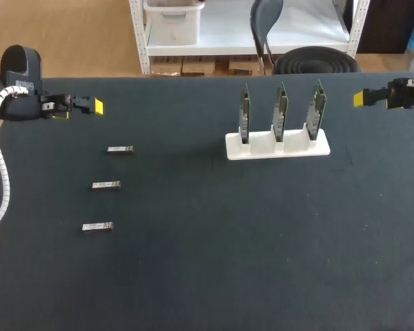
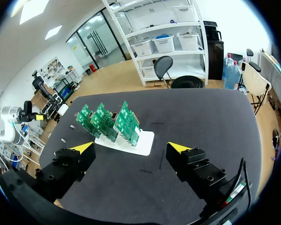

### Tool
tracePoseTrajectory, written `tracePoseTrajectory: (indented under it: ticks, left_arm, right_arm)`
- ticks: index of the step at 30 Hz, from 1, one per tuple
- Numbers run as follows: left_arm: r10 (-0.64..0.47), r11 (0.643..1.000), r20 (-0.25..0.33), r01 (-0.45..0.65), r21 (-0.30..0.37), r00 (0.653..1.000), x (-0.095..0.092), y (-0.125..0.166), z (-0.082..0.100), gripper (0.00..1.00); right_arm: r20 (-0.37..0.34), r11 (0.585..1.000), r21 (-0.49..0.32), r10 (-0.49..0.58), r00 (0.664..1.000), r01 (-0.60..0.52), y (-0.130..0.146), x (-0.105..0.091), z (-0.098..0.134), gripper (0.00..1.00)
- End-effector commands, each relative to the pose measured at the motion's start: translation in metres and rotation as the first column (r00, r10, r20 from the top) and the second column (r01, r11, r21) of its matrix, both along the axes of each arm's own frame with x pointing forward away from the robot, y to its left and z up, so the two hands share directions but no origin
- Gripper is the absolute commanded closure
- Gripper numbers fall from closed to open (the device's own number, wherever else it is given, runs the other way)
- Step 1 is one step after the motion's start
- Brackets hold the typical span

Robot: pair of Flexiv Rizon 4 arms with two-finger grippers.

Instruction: Pick up the optical module with the left hand, and insert it into the network port with the right hand.

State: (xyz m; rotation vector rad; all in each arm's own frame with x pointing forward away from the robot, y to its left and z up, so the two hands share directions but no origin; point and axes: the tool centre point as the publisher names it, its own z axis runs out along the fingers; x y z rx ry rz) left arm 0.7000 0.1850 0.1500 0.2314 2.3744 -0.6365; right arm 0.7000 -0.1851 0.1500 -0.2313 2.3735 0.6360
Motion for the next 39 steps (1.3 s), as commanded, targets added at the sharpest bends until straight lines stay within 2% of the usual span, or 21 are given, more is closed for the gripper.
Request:
tracePoseTrajectory:
  ticks: [1, 17, 19, 22, 25, 29, 30, 32, 33, 35, 38, 39]
  left_arm:
    - [0.000, 1.000, 0.000, 0.000, 0.000, 1.000, 0.000, 0.000, 0.000, 0.00]
    - [-0.010, 1.000, -0.001, 0.010, 0.003, 1.000, 0.000, 0.000, 0.000, 0.00]
    - [-0.034, 0.999, 0.011, 0.034, 0.022, 0.999, 0.003, 0.000, 0.000, 0.00]
    - [-0.118, 0.987, 0.069, 0.109, 0.122, 0.991, 0.012, 0.004, 0.000, 0.00]
    - [-0.247, 0.953, 0.091, 0.225, 0.204, 0.965, 0.021, 0.007, -0.001, 0.00]
    - [-0.455, 0.835, 0.073, 0.397, 0.380, 0.888, 0.033, 0.010, -0.012, 0.00]
    - [-0.469, 0.819, 0.066, 0.405, 0.407, 0.881, 0.036, 0.010, -0.014, 0.00]
    - [-0.481, 0.799, 0.061, 0.409, 0.440, 0.874, 0.046, 0.011, -0.017, 0.00]
    - [-0.476, 0.792, 0.083, 0.386, 0.473, 0.876, 0.052, 0.012, -0.020, 0.00]
    - [-0.486, 0.771, 0.056, 0.397, 0.497, 0.872, 0.061, 0.012, -0.025, 0.00]
    - [-0.545, 0.709, 0.006, 0.457, 0.537, 0.838, 0.072, 0.014, -0.032, 0.00]
    - [-0.580, 0.684, -0.024, 0.503, 0.528, 0.814, 0.074, 0.015, -0.033, 0.00]
  right_arm:
    - [0.000, 1.000, 0.000, 0.000, 1.000, 0.000, 0.000, 0.000, 0.000, 0.00]
    - [0.000, 1.000, 0.000, 0.000, 1.000, 0.000, 0.000, 0.000, 0.000, 0.00]
    - [0.000, 1.000, 0.000, 0.000, 1.000, 0.000, 0.000, 0.000, 0.000, 0.00]
    - [0.000, 1.000, 0.000, 0.000, 1.000, 0.000, 0.000, 0.000, 0.000, 0.00]
    - [0.000, 1.000, 0.000, 0.000, 1.000, 0.000, 0.000, 0.000, 0.000, 0.00]
    - [0.000, 1.000, 0.000, 0.000, 1.000, 0.000, 0.000, 0.000, 0.000, 0.00]
    - [0.000, 1.000, 0.000, 0.000, 1.000, 0.000, 0.000, 0.000, 0.000, 0.00]
    - [0.000, 1.000, 0.000, 0.000, 1.000, 0.000, 0.000, 0.000, 0.000, 0.00]
    - [0.000, 1.000, 0.000, 0.000, 1.000, 0.000, 0.000, 0.000, 0.000, 0.00]
    - [0.000, 1.000, 0.000, 0.000, 1.000, 0.000, 0.000, 0.000, 0.000, 0.00]
    - [0.000, 1.000, 0.000, 0.000, 1.000, 0.000, 0.000, 0.000, 0.000, 0.00]
    - [0.000, 1.000, 0.000, 0.000, 1.000, 0.000, 0.000, 0.000, 0.000, 0.00]
